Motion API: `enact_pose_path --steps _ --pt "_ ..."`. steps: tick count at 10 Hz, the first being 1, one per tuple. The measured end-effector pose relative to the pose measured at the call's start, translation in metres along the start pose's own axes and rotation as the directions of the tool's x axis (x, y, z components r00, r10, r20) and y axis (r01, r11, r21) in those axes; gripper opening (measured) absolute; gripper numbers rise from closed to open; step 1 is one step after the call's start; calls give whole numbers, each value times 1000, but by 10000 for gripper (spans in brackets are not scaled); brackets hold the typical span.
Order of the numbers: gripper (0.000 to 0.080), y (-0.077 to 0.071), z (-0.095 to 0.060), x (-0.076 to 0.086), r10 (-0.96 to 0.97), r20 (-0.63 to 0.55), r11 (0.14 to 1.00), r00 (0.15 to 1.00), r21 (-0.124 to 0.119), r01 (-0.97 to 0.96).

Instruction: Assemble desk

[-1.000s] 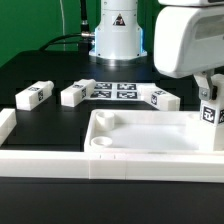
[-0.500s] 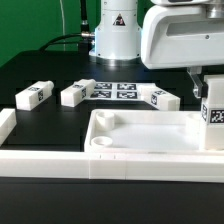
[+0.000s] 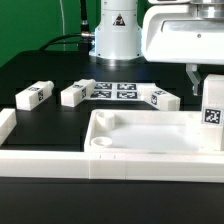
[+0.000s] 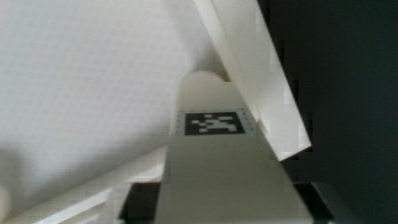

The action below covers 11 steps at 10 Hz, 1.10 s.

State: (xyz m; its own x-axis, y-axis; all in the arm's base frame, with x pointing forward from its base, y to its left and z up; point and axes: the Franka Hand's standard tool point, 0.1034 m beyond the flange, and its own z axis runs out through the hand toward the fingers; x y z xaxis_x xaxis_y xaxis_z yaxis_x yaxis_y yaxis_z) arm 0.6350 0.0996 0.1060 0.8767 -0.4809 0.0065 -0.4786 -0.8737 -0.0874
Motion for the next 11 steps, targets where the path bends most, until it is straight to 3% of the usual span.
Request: enact_pose_path --steps 3,5,6,7,11 --pt "290 0 0 0 82 2 997 997 2 -82" --pt "573 -2 0 -1 21 3 1000 1000 2 -21" --pt "573 -2 0 -1 -91 0 996 996 2 91" --pt "634 -4 0 -2 -198 -4 980 980 -6 198" --pt "649 -9 0 -7 -470 -1 883 883 -7 470"
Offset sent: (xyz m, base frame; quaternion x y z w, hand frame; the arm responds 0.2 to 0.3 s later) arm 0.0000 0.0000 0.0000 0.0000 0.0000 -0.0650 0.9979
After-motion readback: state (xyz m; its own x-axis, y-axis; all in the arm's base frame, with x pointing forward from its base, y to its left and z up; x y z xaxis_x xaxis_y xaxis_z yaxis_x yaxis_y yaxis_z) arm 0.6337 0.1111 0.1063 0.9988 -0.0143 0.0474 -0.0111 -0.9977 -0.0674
